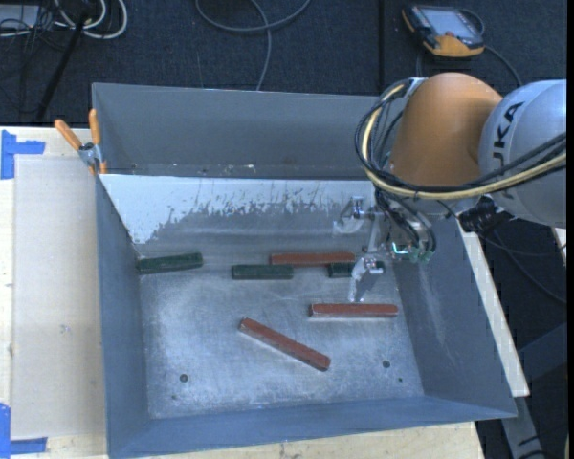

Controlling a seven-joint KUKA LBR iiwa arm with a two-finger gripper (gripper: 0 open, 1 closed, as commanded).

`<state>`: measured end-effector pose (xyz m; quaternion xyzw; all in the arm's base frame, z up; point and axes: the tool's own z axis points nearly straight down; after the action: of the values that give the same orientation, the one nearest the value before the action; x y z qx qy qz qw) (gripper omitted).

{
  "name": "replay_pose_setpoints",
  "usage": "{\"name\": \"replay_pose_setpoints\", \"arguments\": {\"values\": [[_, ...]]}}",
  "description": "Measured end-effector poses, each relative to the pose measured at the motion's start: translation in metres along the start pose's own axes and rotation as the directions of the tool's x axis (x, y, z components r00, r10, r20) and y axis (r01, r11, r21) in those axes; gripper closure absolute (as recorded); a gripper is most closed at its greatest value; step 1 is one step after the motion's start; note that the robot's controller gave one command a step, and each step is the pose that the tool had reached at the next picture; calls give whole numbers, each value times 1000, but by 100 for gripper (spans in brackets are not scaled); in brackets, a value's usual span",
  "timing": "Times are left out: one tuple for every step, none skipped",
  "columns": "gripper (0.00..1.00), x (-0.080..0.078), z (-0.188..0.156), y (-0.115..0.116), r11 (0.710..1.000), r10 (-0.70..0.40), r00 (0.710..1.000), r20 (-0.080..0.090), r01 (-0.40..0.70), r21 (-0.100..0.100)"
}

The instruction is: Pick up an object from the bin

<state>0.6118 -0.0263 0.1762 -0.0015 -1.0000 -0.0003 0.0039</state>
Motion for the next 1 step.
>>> {"name": "replay_pose_setpoints", "arguments": {"values": [[0, -2, -5, 0, 1000, -1, 1000, 8, 1, 0]]}}
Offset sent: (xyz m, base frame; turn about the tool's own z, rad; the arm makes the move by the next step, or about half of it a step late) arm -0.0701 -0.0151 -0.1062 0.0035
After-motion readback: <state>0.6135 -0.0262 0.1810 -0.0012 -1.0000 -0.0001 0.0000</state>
